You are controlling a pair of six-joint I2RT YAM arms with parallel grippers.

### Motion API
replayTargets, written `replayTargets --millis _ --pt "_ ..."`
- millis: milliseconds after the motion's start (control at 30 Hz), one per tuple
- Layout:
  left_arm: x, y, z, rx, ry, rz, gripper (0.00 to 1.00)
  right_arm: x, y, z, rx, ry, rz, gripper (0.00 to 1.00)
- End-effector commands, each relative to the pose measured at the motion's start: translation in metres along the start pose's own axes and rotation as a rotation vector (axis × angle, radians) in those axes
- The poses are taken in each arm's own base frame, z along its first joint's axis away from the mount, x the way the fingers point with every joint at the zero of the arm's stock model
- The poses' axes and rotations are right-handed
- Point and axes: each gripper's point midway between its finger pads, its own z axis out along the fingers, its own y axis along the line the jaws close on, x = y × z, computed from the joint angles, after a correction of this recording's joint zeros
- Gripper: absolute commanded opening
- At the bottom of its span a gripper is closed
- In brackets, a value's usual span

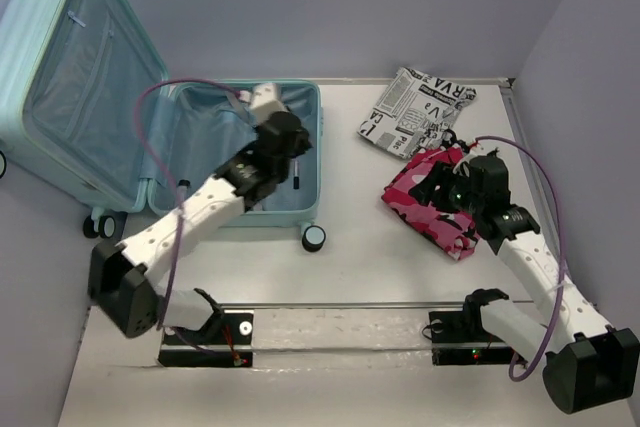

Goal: Pack the luggage

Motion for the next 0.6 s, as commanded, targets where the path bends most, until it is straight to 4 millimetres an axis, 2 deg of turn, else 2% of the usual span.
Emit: replayTargets --millis 0,67,133,167,233,267,367,467,500,533,567 --pt "-0.025 0.109 0.010 -0.219 -0.050 -0.079 0.06 -0.009 0.006 -0.002 -0.033 -0.053 0.005 0.65" --pt "-0.031 0.131 0.011 -0.246 -0.069 -0.124 0.06 -0.010 0.005 -0.002 -0.027 -0.058 0.002 0.65" --pt "-0.034 0.157 0.013 -0.299 -0.082 -0.154 0.17 -0.015 0.005 -0.004 -0.020 -0.074 -0.009 0.65" --pt "-0.035 0.162 0.014 -0.309 -0.086 -0.162 0.36 -0.019 0.000 -0.005 0.015 -0.089 -0.019 0.65" --pt "-0.040 0.166 0.016 -0.315 -0.095 -0.169 0.53 -0.022 -0.004 -0.007 0.046 -0.092 -0.019 0.66" --pt "-0.043 0.165 0.016 -0.308 -0.102 -0.171 0.69 -0.025 -0.003 -0.008 0.049 -0.099 -0.018 0.66" --pt "-0.052 0.156 0.017 -0.274 -0.123 -0.184 0.83 -0.030 -0.004 -0.007 0.068 -0.100 -0.009 0.67" --pt "-0.061 0.143 0.017 -0.216 -0.123 -0.173 0.87 -0.035 -0.010 -0.006 0.111 -0.117 0.002 0.69" --pt "-0.062 0.133 0.017 -0.184 -0.121 -0.166 0.88 -0.038 -0.012 -0.006 0.126 -0.124 0.006 0.70" --pt "-0.063 0.121 0.016 -0.142 -0.117 -0.154 0.87 -0.041 -0.015 -0.007 0.147 -0.136 0.008 0.75" --pt "-0.059 0.102 0.014 -0.065 -0.090 -0.137 0.87 -0.046 -0.021 -0.008 0.188 -0.160 0.012 0.78"
